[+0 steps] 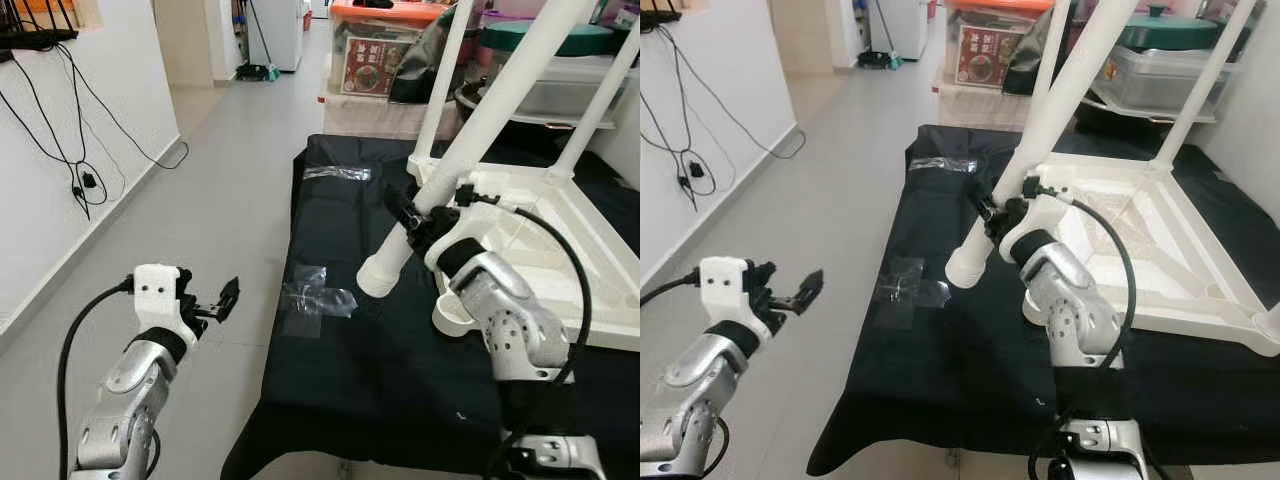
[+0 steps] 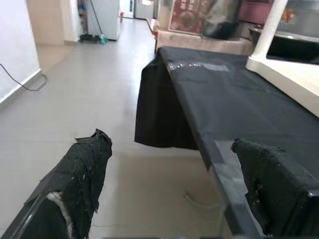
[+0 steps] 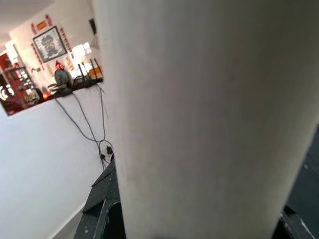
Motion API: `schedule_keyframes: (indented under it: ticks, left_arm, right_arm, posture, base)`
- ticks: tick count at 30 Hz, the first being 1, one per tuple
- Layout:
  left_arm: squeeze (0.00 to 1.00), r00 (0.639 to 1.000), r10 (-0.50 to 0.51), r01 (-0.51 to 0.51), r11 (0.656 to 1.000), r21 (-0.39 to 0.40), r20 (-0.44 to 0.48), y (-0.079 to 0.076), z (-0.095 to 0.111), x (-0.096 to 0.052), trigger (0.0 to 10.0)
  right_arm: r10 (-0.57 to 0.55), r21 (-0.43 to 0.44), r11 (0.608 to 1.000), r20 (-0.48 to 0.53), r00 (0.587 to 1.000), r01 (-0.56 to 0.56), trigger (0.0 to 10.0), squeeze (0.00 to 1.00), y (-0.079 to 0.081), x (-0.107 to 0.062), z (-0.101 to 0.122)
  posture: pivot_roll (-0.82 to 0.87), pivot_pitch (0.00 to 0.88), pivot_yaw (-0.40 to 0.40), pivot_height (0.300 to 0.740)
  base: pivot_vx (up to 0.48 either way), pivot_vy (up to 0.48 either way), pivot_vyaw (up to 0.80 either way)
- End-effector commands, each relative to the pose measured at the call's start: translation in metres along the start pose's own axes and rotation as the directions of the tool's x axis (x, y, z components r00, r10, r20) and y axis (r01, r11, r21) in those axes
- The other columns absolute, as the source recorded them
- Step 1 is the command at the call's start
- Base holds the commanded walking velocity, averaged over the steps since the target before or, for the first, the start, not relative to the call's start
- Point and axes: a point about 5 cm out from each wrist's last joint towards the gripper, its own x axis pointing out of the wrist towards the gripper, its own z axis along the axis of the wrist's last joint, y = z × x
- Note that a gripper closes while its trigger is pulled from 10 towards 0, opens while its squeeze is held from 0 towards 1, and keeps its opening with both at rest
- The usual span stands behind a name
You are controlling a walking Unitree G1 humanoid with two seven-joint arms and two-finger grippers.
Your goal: Building children table
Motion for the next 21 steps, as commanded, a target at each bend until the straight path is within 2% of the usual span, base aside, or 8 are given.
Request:
schedule_keyframes:
  ticks: [1, 7, 21]
  left_arm:
    - [0.0, 1.0, 0.005, -0.005, 1.0, 0.001, -0.01, -0.0036, -0.0021, 0.0001, 10.0]
    - [0.0, 1.0, 0.005, -0.005, 1.0, -0.003, -0.01, -0.0032, -0.0012, 0.0018, 10.0]
    - [0.0, 1.0, -0.014, 0.014, 1.0, -0.005, -0.007, -0.0094, -0.002, 0.0005, 10.0]
  right_arm:
    - [-0.022, 0.002, 1.0, 0.015, 1.0, 0.022, 10.0, 0.0, -0.0001, -0.0022, 0.0009]
    - [-0.036, -0.002, 0.999, 0.027, 0.999, 0.036, 10.0, 0.0, 0.0038, -0.003, -0.0021]
    - [-0.043, -0.023, 0.999, 0.042, 0.998, 0.044, 10.0, 0.0, 0.0089, -0.004, -0.0028]
  posture:
    - [-0.03, 0.0, -0.072, 0.74]
    - [-0.03, 0.0, -0.067, 0.74]
    - [-0.02, 0.0, -0.072, 0.74]
  base:
    - [0.0, 0.0, 0.0]
    - [0.0, 0.0, 0.0]
    - [0.268, 0.0, 0.0]
